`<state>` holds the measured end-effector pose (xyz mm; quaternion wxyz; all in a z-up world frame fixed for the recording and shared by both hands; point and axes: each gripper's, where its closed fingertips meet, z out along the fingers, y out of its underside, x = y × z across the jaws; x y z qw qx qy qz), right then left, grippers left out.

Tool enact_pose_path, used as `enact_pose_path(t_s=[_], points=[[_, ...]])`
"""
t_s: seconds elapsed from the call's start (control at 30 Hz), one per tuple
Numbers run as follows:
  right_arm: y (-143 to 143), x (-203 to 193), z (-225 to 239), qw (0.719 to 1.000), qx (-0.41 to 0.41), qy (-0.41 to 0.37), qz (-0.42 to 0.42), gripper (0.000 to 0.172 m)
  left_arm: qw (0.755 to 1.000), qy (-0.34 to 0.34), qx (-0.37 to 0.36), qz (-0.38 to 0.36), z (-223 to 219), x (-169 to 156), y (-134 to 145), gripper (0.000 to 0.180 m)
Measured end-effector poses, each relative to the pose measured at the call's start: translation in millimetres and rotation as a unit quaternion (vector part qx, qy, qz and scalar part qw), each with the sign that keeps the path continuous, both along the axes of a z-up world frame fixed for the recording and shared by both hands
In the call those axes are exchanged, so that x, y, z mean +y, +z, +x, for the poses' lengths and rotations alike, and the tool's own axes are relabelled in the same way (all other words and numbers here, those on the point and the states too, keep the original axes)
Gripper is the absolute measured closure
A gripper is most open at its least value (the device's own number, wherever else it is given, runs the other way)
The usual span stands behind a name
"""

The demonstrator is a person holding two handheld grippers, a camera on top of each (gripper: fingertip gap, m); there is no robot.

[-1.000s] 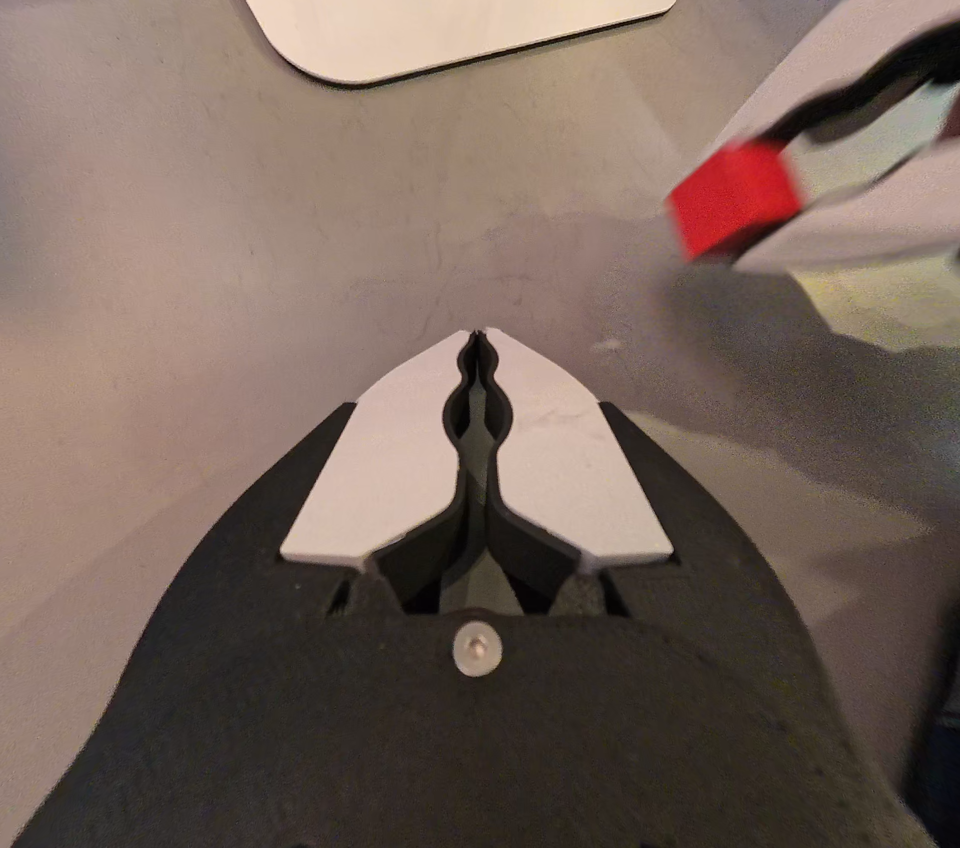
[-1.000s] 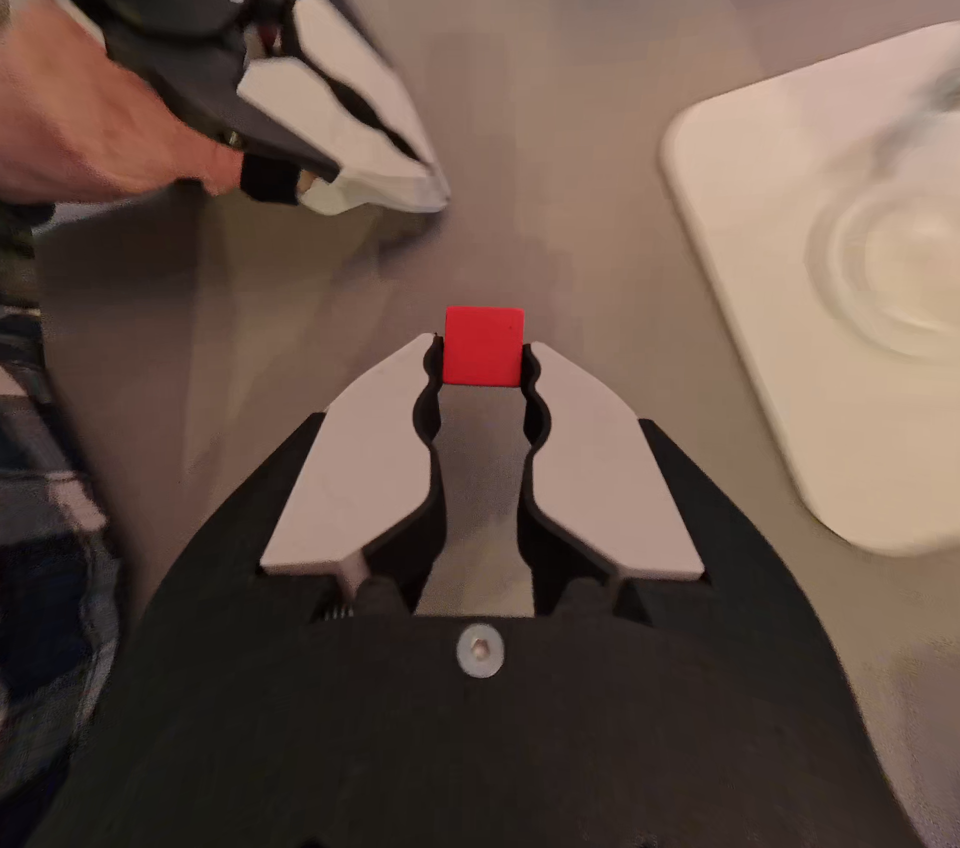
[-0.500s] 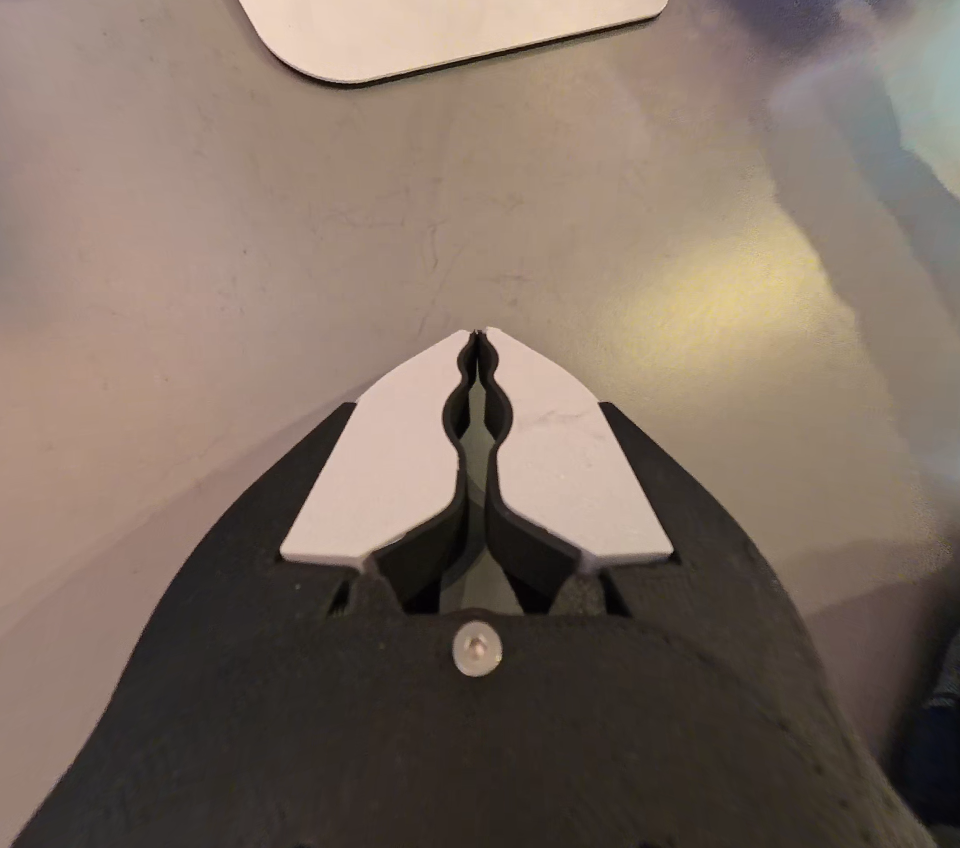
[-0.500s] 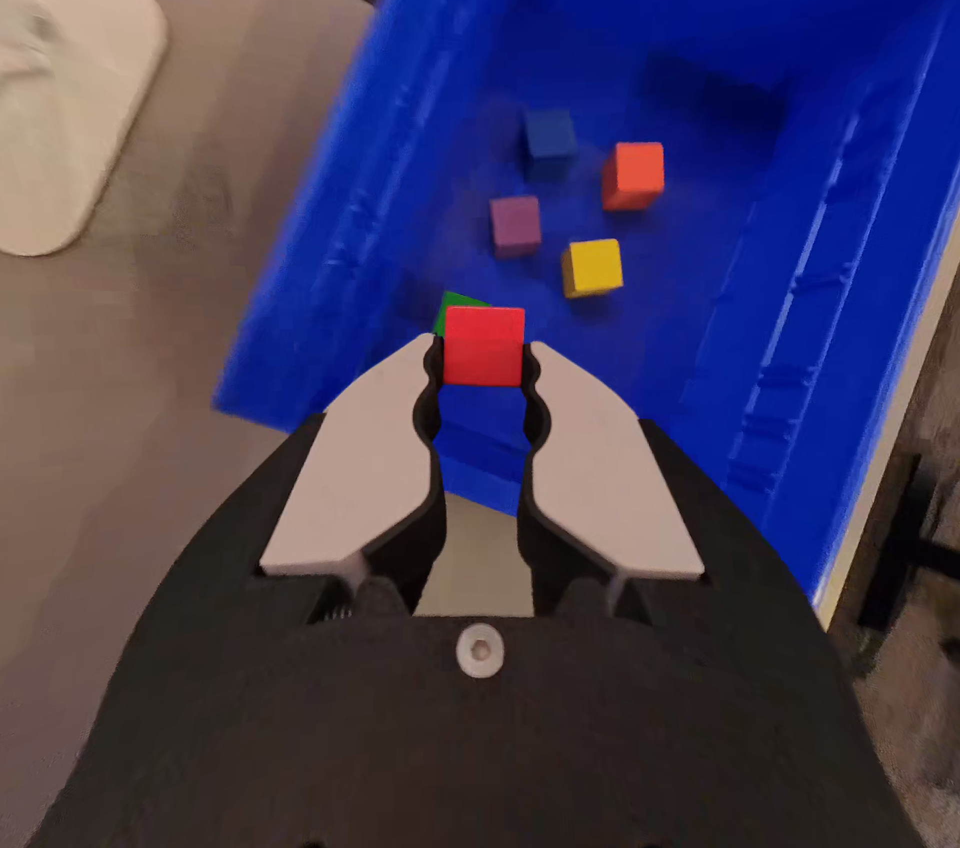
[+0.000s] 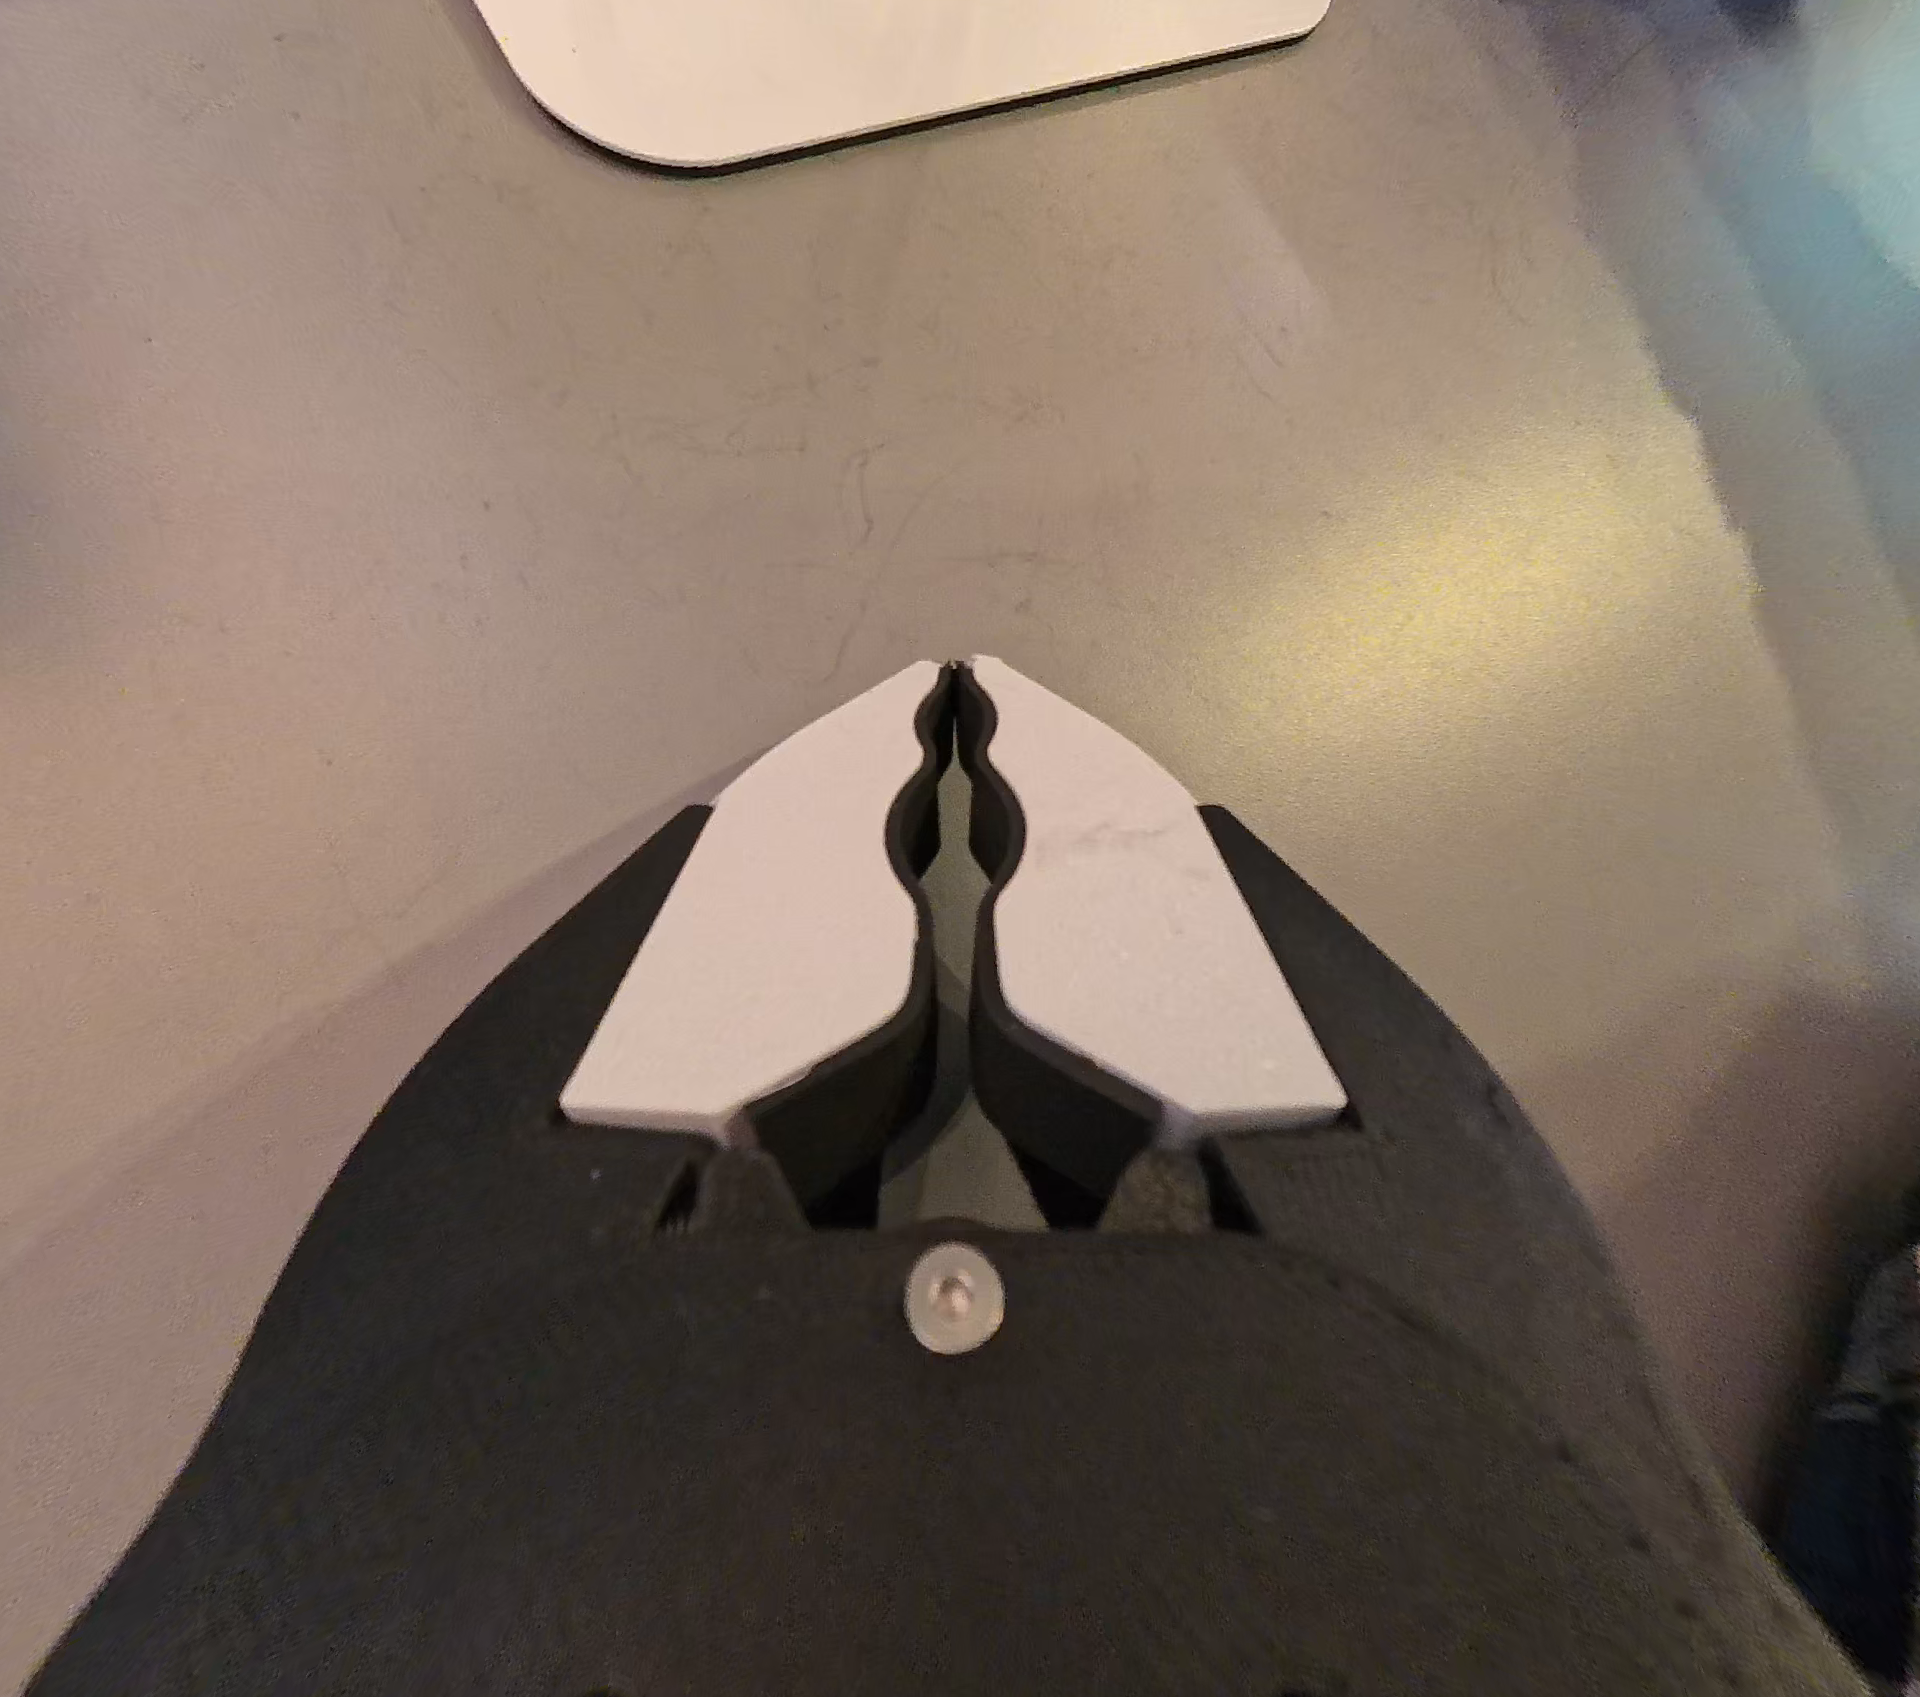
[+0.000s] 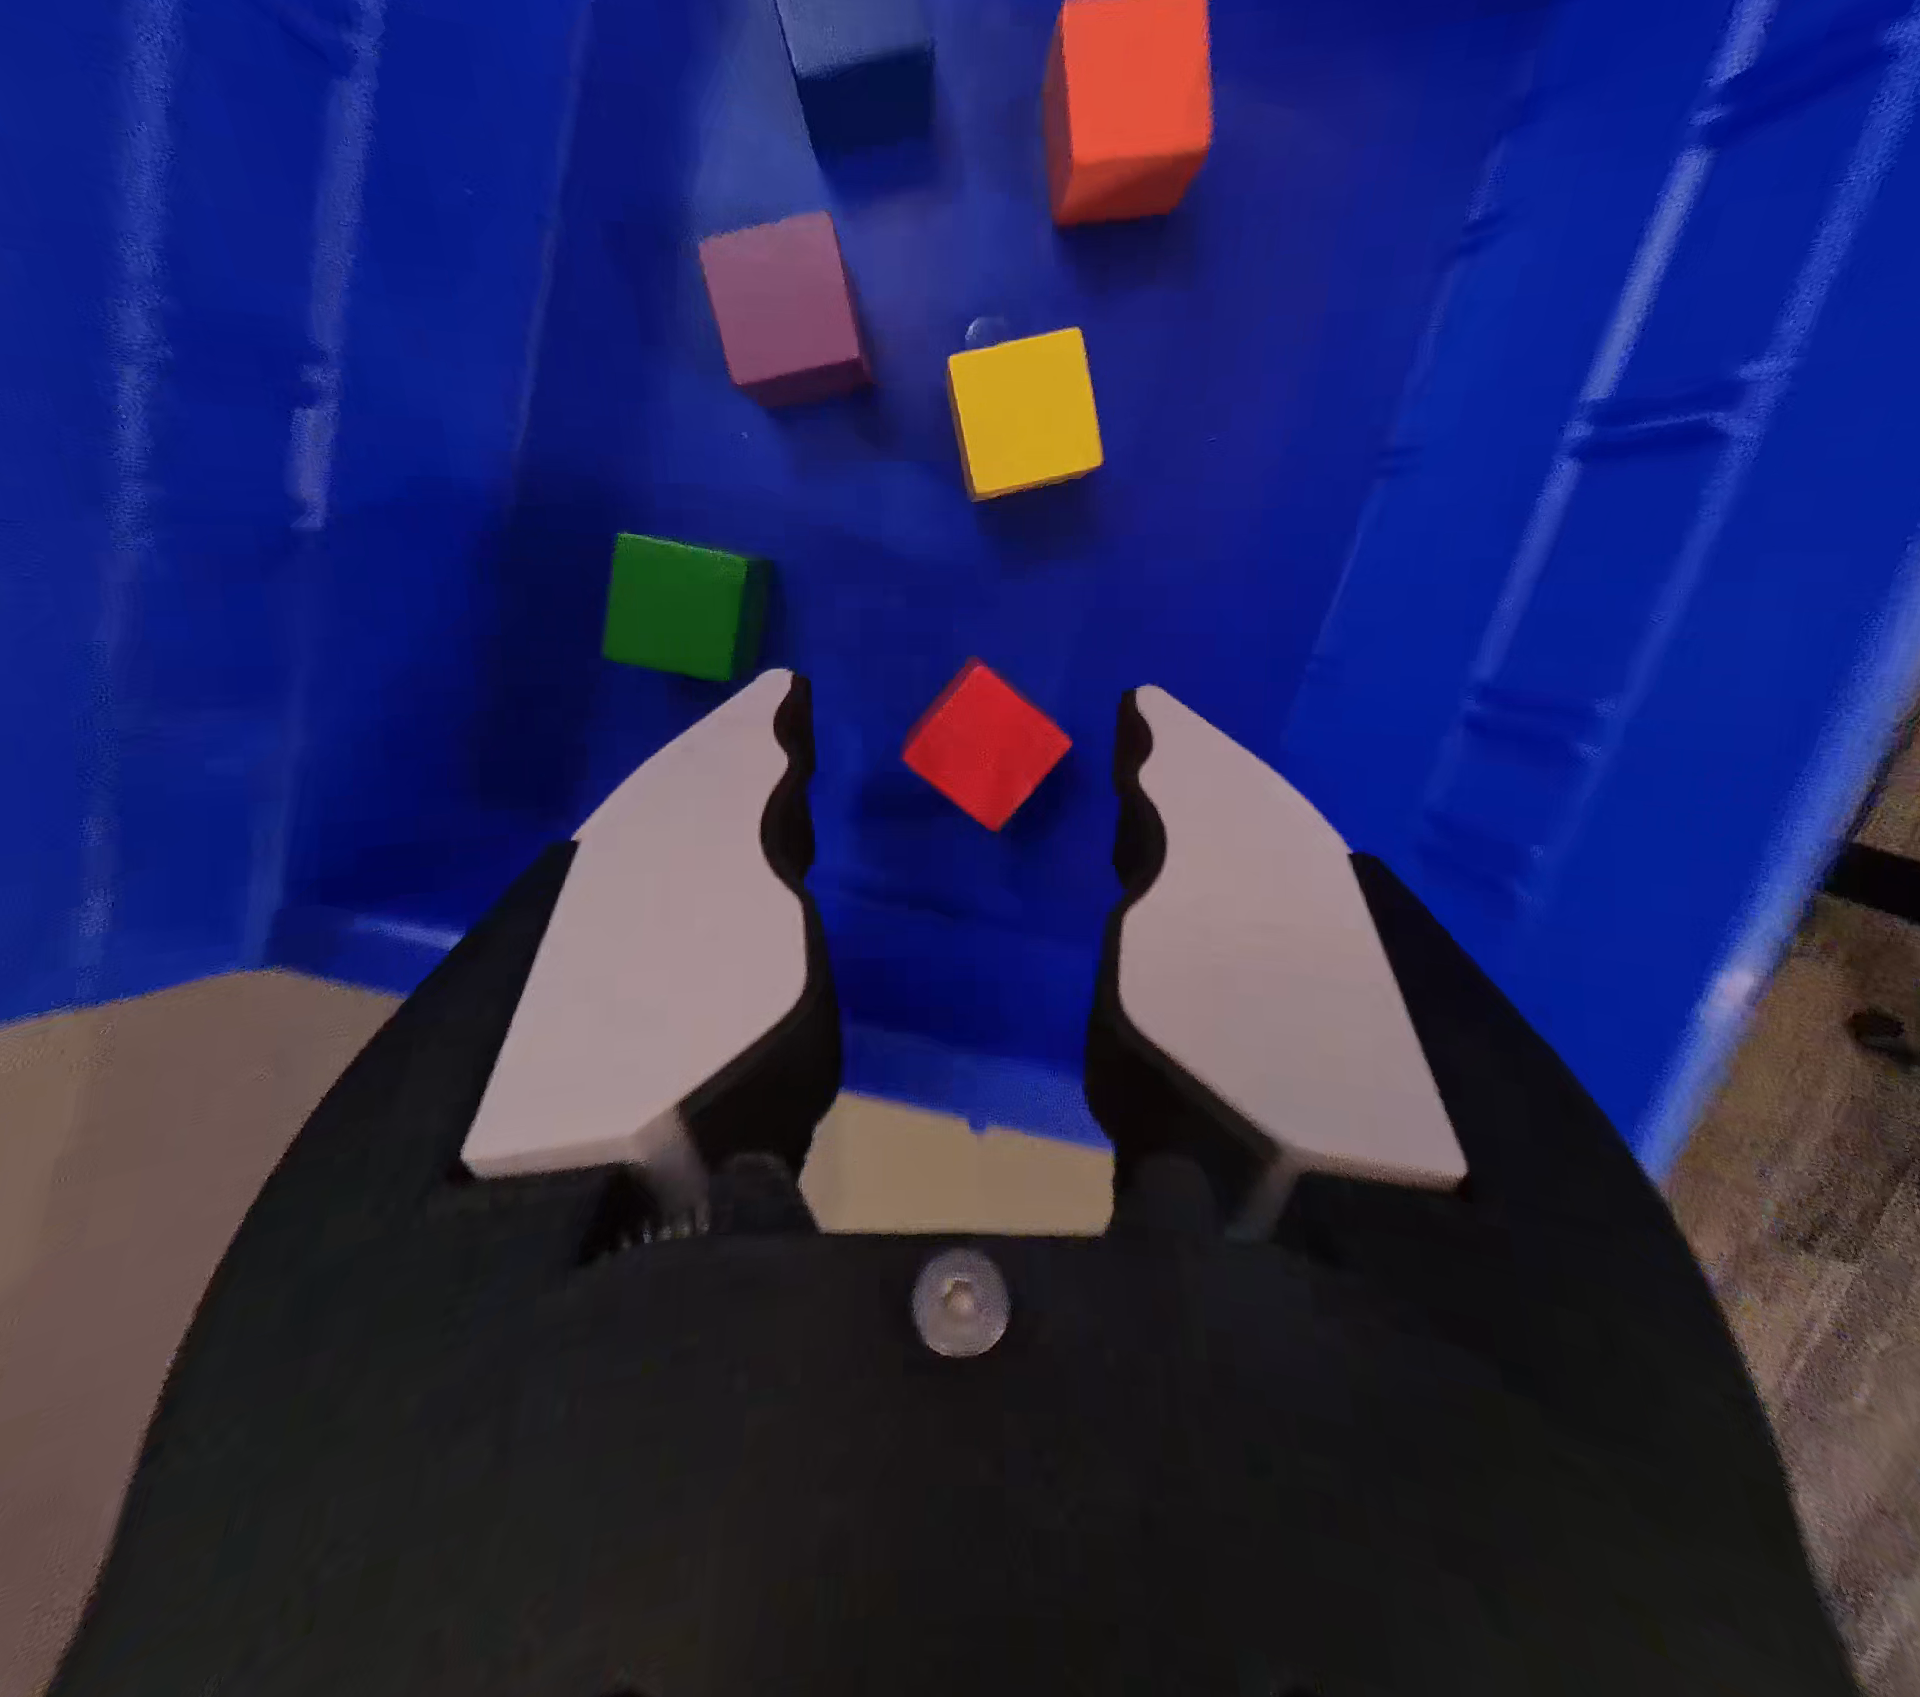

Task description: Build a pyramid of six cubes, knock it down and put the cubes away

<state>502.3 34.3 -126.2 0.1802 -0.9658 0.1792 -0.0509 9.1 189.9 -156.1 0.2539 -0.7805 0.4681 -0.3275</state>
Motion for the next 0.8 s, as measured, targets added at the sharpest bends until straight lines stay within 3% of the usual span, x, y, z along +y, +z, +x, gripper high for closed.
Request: enact_pose_path(t_s=[0.17, 0.27, 0.33, 0.43, 0.47, 0.57, 0.67, 0.8], points=[[67, -21, 18, 0.994, -0.089, -0.019, 0.065, 0.121, 1.000, 0.001, -0.002, -0.006, 0, 0, 0, 0.180], [81, -45, 46, 0.987, -0.124, -0.066, 0.075, 0.112, 1.000, 0.000, -0.004, -0.012, -1, 0, 0, 0.180], [74, -58, 60, 0.987, -0.110, -0.092, 0.076, 0.099, 1.000, 0.004, -0.006, -0.014, -2, 1, 1, 0.180], [47, -73, 73, 0.990, -0.085, -0.106, 0.048, 0.100, 0.999, 0.030, -0.018, 0.001, -11, 11, 6, 0.180], [35, -76, 74, 0.991, -0.069, -0.106, 0.037, 0.101, 0.999, 0.046, -0.021, 0.005, -18, 17, 8, 0.171], [7, -79, 67, 0.995, -0.012, -0.093, 0.019, 0.133, 0.992, 0.123, -0.019, 0.034, -51, 54, 15, 0.144], [-3, -69, 54, 0.996, 0.037, -0.074, 0.045, 0.166, 0.977, 0.196, 0.003, 0.080, -98, 105, 25, 0.122], [-3, -68, 52, 0.994, 0.050, -0.075, 0.060, 0.166, 0.950, 0.284, 0.025, 0.125, -158, 178, 50, 0.092]])
